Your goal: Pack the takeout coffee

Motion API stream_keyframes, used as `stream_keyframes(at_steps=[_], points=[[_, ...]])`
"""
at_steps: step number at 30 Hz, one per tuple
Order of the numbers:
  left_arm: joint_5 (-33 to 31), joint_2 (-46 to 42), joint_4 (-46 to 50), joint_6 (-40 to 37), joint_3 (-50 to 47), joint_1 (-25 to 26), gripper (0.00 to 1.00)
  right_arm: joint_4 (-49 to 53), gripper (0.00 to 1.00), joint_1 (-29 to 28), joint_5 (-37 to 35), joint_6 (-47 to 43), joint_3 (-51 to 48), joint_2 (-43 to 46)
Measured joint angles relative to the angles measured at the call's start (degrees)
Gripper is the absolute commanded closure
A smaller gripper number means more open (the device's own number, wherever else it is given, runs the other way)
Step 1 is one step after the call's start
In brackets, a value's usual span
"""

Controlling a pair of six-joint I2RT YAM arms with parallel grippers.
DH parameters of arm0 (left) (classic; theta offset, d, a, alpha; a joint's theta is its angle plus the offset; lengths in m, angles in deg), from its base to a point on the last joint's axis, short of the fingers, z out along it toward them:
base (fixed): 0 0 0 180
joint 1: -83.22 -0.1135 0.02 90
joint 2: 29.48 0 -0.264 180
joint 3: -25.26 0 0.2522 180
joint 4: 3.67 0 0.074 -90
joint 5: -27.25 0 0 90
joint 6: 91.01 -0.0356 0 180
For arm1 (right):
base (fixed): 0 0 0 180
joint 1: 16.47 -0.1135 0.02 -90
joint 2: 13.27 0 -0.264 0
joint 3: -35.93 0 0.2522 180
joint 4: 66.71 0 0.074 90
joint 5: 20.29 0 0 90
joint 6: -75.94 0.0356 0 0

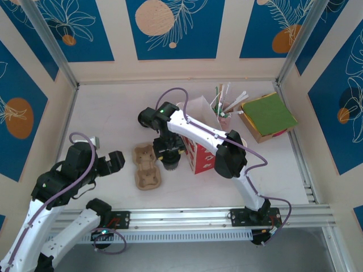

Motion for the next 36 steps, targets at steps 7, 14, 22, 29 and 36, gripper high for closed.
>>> stream_keyframes(at_steps=[7,14,22,29,36], points=[[0.0,0.0,0.0,-0.02,0.0,0.0,0.0,0.0,0.26,0.0,-0.02,0.0,0.0,0.0],[0.04,0.0,0.0,0.0,0.0,0.0,0.0,0.04,0.27,0.0,-0.02,-0.02,0.07,0.0],[0.44,0.0,0.02,0.0,0.0,0.0,0.0,0.17,0.25,0.0,-0.02,-0.02,0.11,0.0],[0.44,0.0,0.0,0.0,0.0,0.0,0.0,0.31,0.2,-0.17,-0.07,0.39,0.76,0.0],[0.5,0.0,0.0,0.0,0.0,0.0,0.0,0.44,0.17,-0.39,-0.17,0.46,1.46,0.0]])
